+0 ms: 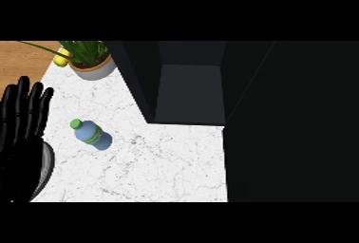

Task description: Pick up the bottled water, place it into the cabinet and close the cabinet

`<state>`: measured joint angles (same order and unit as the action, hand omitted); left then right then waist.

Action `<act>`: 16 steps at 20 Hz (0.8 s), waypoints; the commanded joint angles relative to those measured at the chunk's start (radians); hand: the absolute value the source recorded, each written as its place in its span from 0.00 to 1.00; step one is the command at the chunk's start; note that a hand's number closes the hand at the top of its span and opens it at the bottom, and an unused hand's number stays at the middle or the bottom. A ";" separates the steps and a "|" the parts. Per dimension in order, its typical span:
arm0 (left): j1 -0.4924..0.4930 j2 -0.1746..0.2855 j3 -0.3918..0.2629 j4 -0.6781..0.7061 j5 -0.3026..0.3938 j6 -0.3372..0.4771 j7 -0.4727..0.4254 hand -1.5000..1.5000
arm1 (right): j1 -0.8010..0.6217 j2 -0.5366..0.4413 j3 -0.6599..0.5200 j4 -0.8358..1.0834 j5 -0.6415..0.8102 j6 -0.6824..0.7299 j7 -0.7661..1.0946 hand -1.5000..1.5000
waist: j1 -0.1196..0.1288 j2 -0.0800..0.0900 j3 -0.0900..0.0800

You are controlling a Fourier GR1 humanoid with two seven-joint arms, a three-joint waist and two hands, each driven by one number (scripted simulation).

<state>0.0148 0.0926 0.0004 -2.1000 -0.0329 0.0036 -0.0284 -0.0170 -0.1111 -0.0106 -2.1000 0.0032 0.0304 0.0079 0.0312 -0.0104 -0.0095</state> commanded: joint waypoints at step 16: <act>-0.042 -0.089 0.027 -0.224 -0.015 0.346 0.449 0.00 | 0.275 0.005 0.160 -0.376 -0.178 0.107 0.236 0.00 | -0.036 0.009 0.010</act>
<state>0.0232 0.0109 0.0486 -2.2808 -0.0029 0.2927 0.3123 0.2214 -0.0962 0.1545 -2.3963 -0.1310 0.1256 0.1889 -0.0031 -0.0038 -0.0001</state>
